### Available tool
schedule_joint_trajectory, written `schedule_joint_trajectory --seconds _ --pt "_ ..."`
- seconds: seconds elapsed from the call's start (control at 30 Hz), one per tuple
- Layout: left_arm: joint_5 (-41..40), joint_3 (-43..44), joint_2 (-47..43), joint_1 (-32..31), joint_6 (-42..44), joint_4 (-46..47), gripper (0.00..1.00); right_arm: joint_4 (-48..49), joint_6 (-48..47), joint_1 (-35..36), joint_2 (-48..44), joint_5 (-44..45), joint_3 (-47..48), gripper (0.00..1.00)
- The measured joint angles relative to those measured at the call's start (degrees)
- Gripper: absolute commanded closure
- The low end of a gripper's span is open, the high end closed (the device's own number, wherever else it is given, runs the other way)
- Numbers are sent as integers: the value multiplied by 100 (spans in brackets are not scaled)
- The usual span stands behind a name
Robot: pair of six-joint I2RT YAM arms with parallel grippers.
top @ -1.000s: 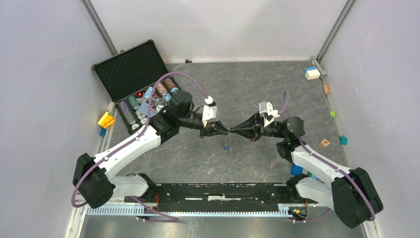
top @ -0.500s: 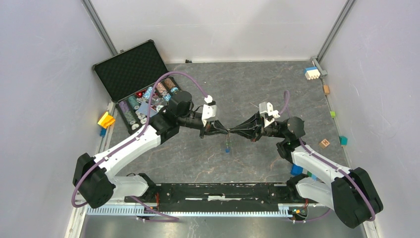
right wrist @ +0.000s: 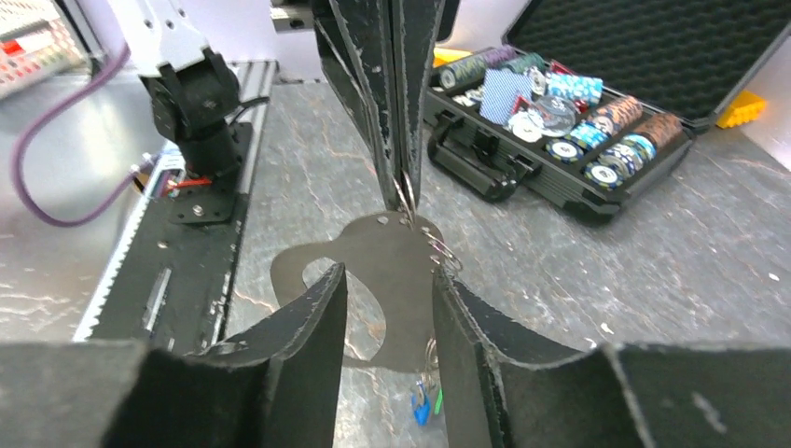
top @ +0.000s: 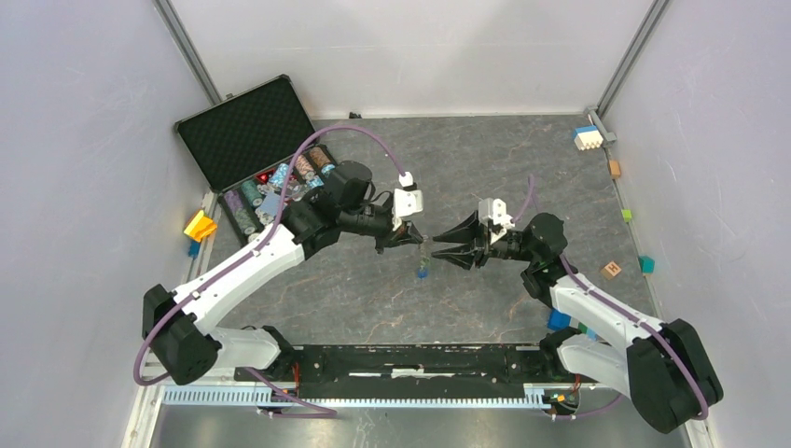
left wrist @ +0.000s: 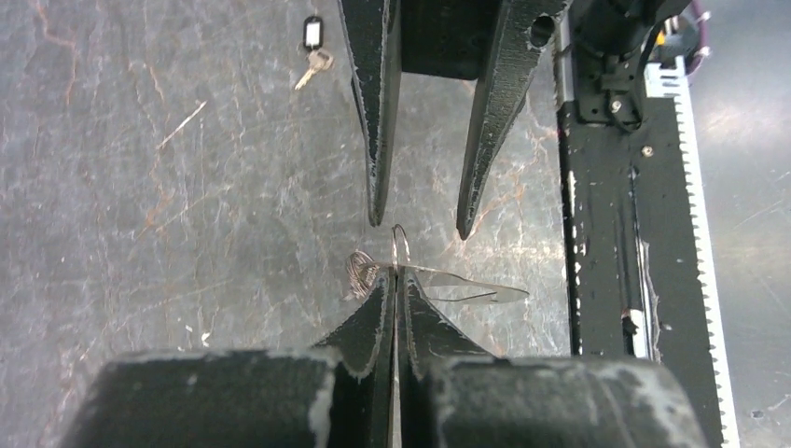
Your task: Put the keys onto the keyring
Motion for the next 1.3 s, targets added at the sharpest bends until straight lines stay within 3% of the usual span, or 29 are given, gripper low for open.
schedule_joint_trajectory --seconds 0.2,0.4,0.57,0.97,1.3 --pt "-791 588 234 -195 339 -1113 98 -1392 -1113 -57 -260 310 348 51" --pt "-922 656 258 -236 428 -1550 98 -2999 -2420 -315 -326 1233 903 51" --pt "-798 470 74 -278 450 -1453 98 -4074 -3294 -723 -79 2129 1088 52" --pt "-535 -140 -334 -291 437 -929 98 -6607 -4990 -1878 1652 3952 2175 54" --pt "-516 -260 -334 -293 391 -621 98 -7173 -5243 -2006 2417 4487 2361 50"
